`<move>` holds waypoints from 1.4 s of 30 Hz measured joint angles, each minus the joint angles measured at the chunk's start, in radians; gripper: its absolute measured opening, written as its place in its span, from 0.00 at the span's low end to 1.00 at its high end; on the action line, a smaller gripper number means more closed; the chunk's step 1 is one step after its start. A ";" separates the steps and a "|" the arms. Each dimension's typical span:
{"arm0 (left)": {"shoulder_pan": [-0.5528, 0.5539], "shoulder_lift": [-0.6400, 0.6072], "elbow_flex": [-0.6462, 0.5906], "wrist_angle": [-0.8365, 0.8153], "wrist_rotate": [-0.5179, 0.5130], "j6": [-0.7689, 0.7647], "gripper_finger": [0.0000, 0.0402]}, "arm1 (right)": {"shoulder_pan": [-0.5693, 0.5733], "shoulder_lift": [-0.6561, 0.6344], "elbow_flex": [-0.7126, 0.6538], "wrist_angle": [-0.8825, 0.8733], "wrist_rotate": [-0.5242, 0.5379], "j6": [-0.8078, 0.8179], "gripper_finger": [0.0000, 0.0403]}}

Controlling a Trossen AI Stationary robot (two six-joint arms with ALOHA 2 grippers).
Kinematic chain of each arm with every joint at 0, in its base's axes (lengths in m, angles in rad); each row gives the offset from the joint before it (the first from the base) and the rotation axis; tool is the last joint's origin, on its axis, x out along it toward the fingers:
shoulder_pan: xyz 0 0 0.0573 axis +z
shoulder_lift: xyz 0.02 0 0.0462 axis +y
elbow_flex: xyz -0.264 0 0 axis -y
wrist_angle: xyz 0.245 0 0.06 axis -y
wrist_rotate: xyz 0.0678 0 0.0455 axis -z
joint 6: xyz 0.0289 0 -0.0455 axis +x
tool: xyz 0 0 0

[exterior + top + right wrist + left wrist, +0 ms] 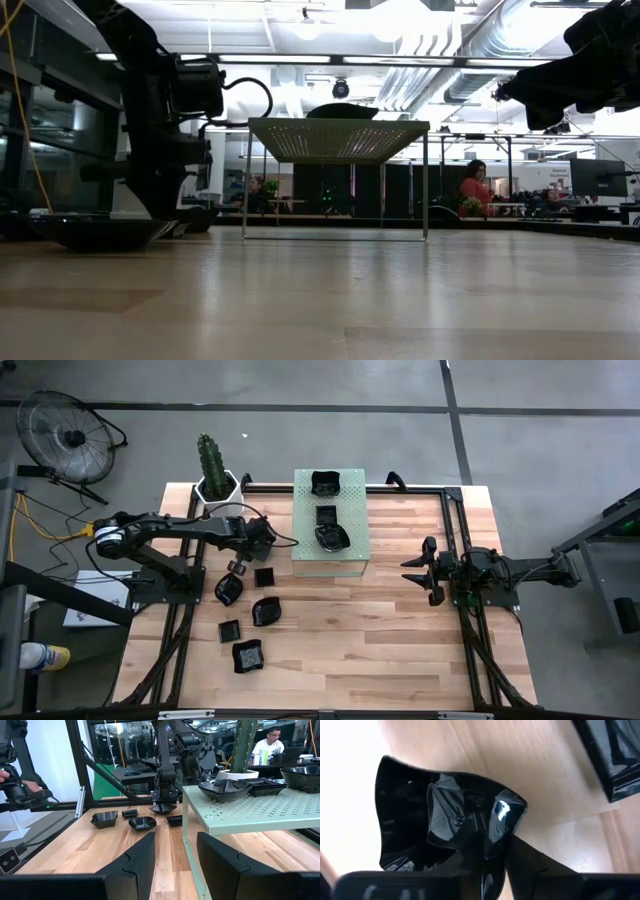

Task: Pick & Place Mini shaped plates
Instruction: Stack the black distorted square plate on top of the black distorted square plate on the shelf

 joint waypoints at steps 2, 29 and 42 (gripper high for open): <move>0.000 0.000 0.000 0.000 0.012 0.000 0.11 | 0.000 0.000 0.000 0.000 0.000 0.000 0.35; 0.000 -0.143 0.230 -0.304 -0.065 -0.195 0.00 | 0.000 0.000 0.000 0.000 0.000 0.000 0.35; 0.000 -0.144 0.457 -0.343 -0.079 -0.209 0.00 | 0.000 0.000 0.000 0.000 0.000 0.000 0.35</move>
